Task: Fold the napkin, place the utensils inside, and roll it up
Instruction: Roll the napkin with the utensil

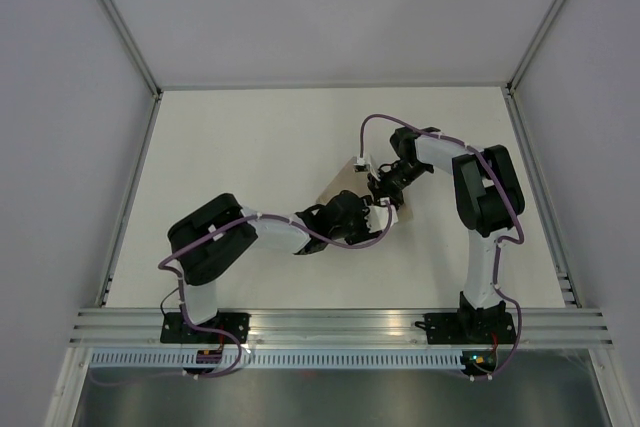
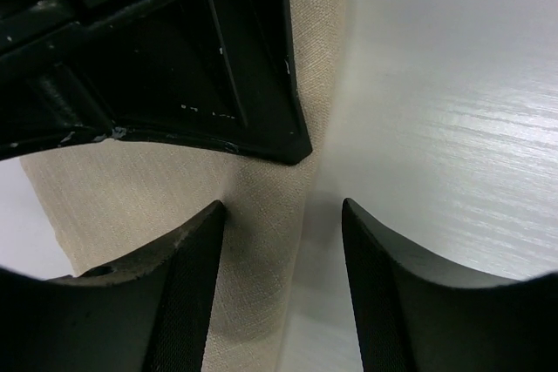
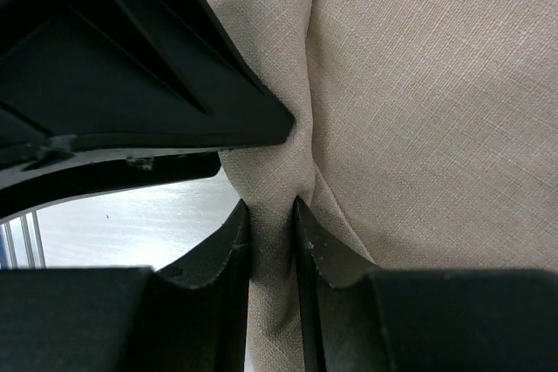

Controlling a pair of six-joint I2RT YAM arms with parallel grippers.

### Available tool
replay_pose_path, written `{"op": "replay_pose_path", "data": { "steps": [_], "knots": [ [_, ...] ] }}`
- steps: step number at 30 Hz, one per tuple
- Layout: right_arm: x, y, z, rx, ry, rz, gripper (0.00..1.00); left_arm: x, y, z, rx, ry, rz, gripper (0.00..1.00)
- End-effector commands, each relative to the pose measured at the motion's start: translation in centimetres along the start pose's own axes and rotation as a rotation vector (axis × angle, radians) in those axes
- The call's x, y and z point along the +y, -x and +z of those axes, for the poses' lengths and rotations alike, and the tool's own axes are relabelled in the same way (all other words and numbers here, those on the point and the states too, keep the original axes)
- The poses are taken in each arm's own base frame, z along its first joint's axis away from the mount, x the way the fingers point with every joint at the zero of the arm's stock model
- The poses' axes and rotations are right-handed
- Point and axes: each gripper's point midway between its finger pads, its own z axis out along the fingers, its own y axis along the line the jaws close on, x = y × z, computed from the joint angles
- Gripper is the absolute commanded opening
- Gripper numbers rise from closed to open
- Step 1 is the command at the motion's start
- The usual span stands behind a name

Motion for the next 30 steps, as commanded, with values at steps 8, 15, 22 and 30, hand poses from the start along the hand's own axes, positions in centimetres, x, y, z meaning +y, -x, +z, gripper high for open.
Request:
{"op": "replay_pose_path", "data": {
  "steps": [8, 15, 22, 30],
  "knots": [
    [-0.7, -6.1, 2.9, 0.185, 0.026, 0.062, 0.20, 0.1, -2.1, 1.5, 0.082, -0.080, -0.012, 0.45],
    [-0.7, -6.1, 2.8, 0.188, 0.024, 0.064, 0.23, -1.9, -3.8, 1.9, 0.142, -0.227, -0.075, 0.16],
    [-0.6, -4.8, 1.9, 0.161, -0.014, 0.048, 0.48, -4.6, -5.0, 1.5, 0.197, -0.434, -0.177, 0.06],
    [-1.8, -1.1, -1.6, 0.077, -0.132, 0.047, 0.63, -5.6, -5.6, 1.0, 0.224, -0.521, -0.247, 0.05]
  ]
}}
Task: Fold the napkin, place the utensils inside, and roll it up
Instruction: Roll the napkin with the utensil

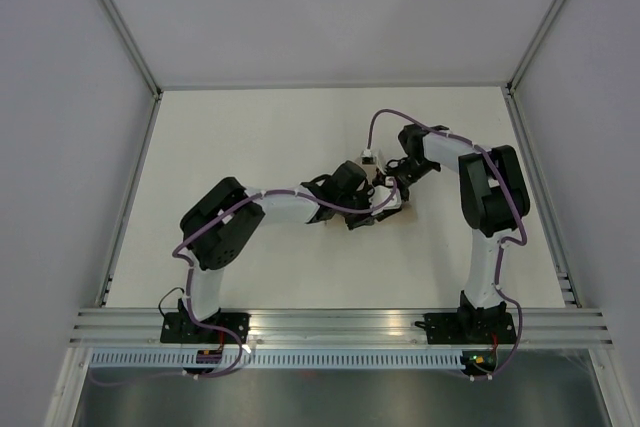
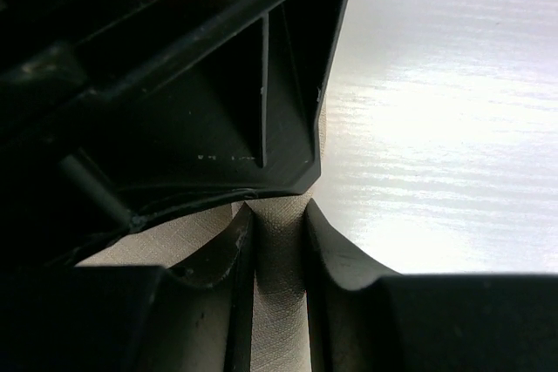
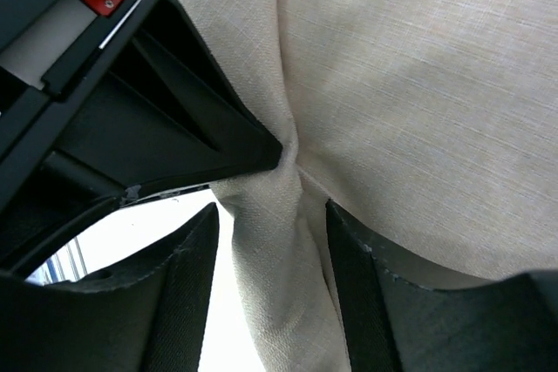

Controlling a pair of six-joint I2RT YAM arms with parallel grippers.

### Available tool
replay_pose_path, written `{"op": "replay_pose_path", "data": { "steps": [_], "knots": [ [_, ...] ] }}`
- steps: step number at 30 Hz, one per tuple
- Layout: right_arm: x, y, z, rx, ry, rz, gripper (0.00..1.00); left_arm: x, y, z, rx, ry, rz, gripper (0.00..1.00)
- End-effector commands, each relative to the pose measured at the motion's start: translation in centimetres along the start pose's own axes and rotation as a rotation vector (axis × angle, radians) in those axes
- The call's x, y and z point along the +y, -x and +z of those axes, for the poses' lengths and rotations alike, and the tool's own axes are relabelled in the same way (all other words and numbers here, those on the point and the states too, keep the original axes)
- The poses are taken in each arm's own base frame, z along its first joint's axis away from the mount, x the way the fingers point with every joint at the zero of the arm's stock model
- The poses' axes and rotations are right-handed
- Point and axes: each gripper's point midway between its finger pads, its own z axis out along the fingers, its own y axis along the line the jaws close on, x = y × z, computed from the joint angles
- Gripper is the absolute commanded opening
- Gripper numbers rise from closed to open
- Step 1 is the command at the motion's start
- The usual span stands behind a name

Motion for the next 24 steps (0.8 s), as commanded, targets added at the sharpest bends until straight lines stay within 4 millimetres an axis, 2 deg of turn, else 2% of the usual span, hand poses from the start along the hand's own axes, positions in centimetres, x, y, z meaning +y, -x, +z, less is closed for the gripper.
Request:
{"op": "replay_pose_path", "data": {
  "steps": [1, 7, 13, 16, 17, 20, 21, 23, 24],
  "knots": [
    [-2.0, -0.5, -0.6, 0.089, -0.114, -0.117, 0.63, -4.6, -6.0, 0.9, 0.167, -0.202, -0.186, 0.05],
    [-2.2, 1.0, -2.3, 0.023, -0.092, -0.064, 0.70, -5.1, -6.2, 0.9, 0.188, -0.240, -0.220, 0.05],
    [-3.8, 3.1, -4.5, -0.054, -0.128, -0.017, 0.70, -5.3, -6.5, 0.7, 0.211, -0.267, -0.266, 0.05],
    [-5.0, 4.5, -6.4, -0.118, -0.165, -0.003, 0.70, -5.3, -6.7, 0.4, 0.223, -0.282, -0.297, 0.05],
    [-5.3, 5.5, -7.2, -0.152, -0.177, 0.016, 0.70, -5.4, -6.7, 0.4, 0.225, -0.288, -0.308, 0.05],
    [-6.9, 6.6, -9.9, -0.238, -0.232, 0.069, 0.70, -5.5, -6.8, 0.2, 0.245, -0.323, -0.356, 0.06],
    [-7.5, 6.7, -11.3, -0.284, -0.242, 0.084, 0.70, -5.3, -6.3, 0.2, 0.240, -0.330, -0.365, 0.06],
    [-7.7, 7.2, -13.1, -0.336, -0.253, 0.081, 0.70, -5.9, -6.6, -0.2, 0.266, -0.380, -0.421, 0.06],
    [-8.1, 6.8, -14.6, -0.380, -0.264, 0.090, 0.70, -5.7, -6.3, 0.0, 0.258, -0.410, -0.452, 0.06]
  ]
}}
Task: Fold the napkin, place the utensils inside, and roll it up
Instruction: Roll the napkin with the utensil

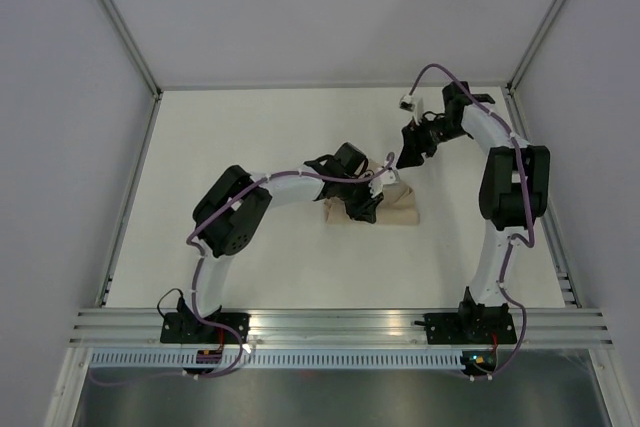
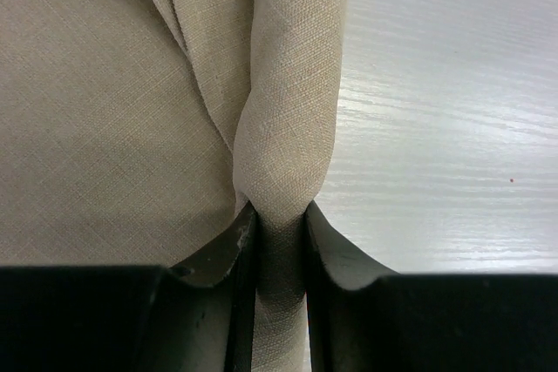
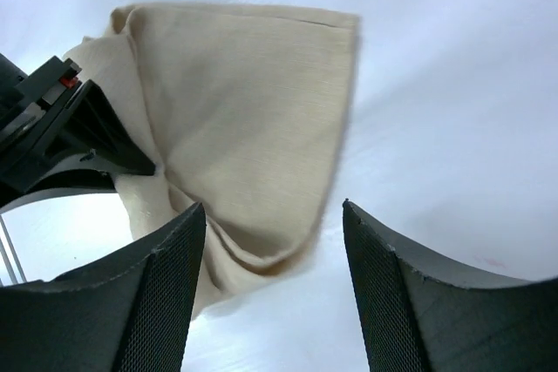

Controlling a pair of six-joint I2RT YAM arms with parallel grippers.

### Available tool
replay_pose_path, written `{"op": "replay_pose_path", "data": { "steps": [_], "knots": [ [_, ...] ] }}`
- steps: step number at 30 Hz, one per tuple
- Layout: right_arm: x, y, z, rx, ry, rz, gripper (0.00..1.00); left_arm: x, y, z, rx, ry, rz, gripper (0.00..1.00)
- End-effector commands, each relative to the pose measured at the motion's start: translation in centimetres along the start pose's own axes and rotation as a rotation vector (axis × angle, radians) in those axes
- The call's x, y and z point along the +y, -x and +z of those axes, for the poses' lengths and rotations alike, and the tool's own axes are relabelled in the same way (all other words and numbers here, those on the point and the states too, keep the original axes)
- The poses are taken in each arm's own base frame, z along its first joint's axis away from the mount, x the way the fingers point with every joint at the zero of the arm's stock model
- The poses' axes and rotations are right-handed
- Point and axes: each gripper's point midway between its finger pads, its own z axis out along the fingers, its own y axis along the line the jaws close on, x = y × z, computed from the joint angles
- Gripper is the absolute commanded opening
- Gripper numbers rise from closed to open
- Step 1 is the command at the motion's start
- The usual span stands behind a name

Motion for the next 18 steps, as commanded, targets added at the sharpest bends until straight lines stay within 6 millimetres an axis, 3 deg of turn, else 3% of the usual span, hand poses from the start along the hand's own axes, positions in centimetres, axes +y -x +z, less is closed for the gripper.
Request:
{"op": "replay_pose_path", "data": {
  "steps": [1, 3, 4, 5, 7, 8, 10, 11, 12, 13, 14, 15, 16, 17, 18],
  "knots": [
    [-1.0, 2.8, -3.9, -0.160, -0.020, 0.017, 0.70, -4.5, -7.6, 0.8, 0.242, -0.207, -0.303, 0.06],
    [-0.9, 2.0, -4.7, -0.177, -0.038, 0.003, 0.70, -5.0, -8.5, 0.8, 0.275, -0.249, -0.369, 0.07],
    [-0.4, 2.9, -5.9, -0.198, -0.079, -0.062, 0.70, -4.7, -7.9, 0.8, 0.265, -0.261, -0.381, 0.08],
    [0.3, 1.2, -5.3, -0.184, -0.072, -0.047, 0.70, -4.7, -8.1, 0.9, 0.270, -0.270, -0.402, 0.08],
    [1.0, 1.6, -6.4, -0.204, -0.153, -0.151, 0.70, -4.7, -8.2, 0.9, 0.278, -0.306, -0.468, 0.09],
    [1.8, -0.5, -5.5, -0.178, -0.147, -0.142, 0.70, -4.7, -8.2, 0.8, 0.278, -0.318, -0.492, 0.10],
    [3.1, -0.1, -6.1, -0.194, -0.210, -0.267, 0.70, -4.6, -8.5, 0.8, 0.293, -0.335, -0.541, 0.10],
    [3.7, -2.7, -4.9, -0.155, -0.216, -0.256, 0.70, -4.6, -8.6, 0.7, 0.296, -0.341, -0.563, 0.11],
    [4.0, -2.4, -4.6, -0.166, -0.245, -0.322, 0.70, -4.5, -8.5, 0.8, 0.297, -0.347, -0.577, 0.11],
    [5.9, -3.8, -3.9, -0.159, -0.247, -0.356, 0.70, -4.5, -8.9, 0.7, 0.312, -0.353, -0.607, 0.11],
    [6.2, -4.4, -3.7, -0.144, -0.285, -0.386, 0.71, -4.5, -9.0, 0.7, 0.318, -0.354, -0.625, 0.11],
    [7.5, -2.9, -3.9, -0.183, -0.324, -0.488, 0.72, -4.3, -8.8, 0.7, 0.315, -0.355, -0.634, 0.12],
    [8.4, -5.0, -2.5, -0.154, -0.317, -0.495, 0.72, -4.3, -8.8, 0.6, 0.320, -0.359, -0.652, 0.12],
    [9.4, -3.8, -2.4, -0.172, -0.361, -0.582, 0.74, -4.2, -8.8, 0.7, 0.323, -0.360, -0.668, 0.12],
    [10.0, -4.2, -1.8, -0.164, -0.368, -0.606, 0.75, -4.1, -8.8, 0.7, 0.326, -0.361, -0.679, 0.12]
  ]
}}
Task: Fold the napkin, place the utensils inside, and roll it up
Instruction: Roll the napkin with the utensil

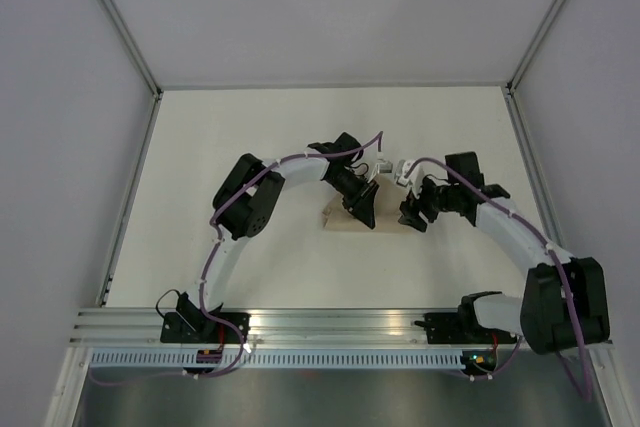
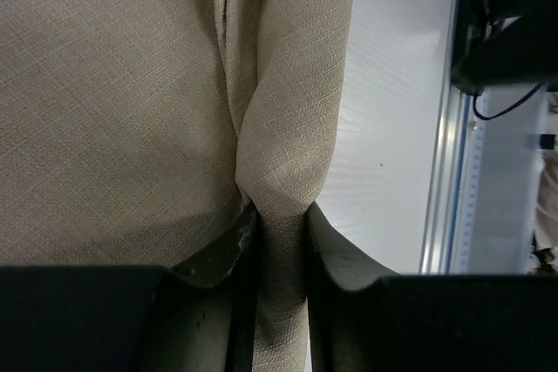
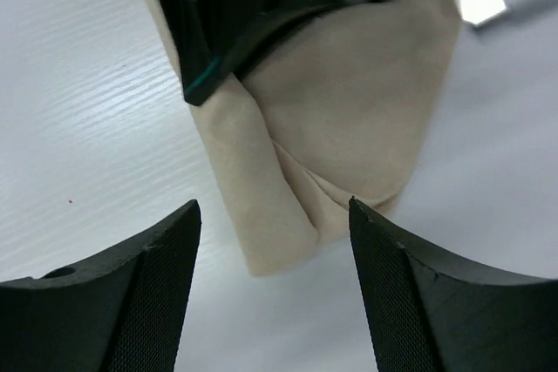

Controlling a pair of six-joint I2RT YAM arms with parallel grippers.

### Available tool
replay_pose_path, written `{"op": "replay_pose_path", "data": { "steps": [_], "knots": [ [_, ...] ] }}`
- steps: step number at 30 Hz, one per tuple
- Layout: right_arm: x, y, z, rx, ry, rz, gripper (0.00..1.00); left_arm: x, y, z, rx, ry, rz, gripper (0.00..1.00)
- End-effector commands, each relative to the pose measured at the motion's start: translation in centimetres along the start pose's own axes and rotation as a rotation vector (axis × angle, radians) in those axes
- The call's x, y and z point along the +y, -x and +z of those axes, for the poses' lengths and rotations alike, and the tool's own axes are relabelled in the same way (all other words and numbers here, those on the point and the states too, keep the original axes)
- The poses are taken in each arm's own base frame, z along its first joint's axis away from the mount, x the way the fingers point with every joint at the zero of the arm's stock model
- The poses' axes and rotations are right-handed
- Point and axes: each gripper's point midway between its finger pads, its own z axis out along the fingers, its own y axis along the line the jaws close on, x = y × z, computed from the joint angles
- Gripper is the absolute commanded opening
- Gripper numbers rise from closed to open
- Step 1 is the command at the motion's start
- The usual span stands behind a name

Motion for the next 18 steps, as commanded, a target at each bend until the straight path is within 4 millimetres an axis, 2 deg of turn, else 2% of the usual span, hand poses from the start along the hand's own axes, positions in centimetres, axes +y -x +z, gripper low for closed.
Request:
{"op": "replay_pose_path", "data": {
  "steps": [1, 3, 11, 15, 18],
  "knots": [
    [-0.2, 1.7, 1.1, -0.049, -0.139, -0.250, 0.75, 1.5, -8.3, 1.5, 0.225, 0.042, -0.310, 0.13],
    [1.1, 2.0, 2.2, -0.029, -0.137, -0.313, 0.77, 1.9, -8.2, 1.5, 0.227, 0.054, -0.333, 0.13],
    [6.0, 0.4, 6.1, 0.080, -0.054, -0.449, 0.76, 2.9, -7.6, 1.5, 0.227, 0.105, -0.415, 0.13],
    [6.6, -0.3, 7.1, 0.113, -0.051, -0.476, 0.75, 3.0, -7.3, 1.5, 0.221, 0.098, -0.425, 0.13],
    [6.1, -0.7, 7.6, 0.136, -0.073, -0.476, 0.74, 2.9, -7.2, 1.5, 0.219, 0.097, -0.428, 0.14]
  ]
}}
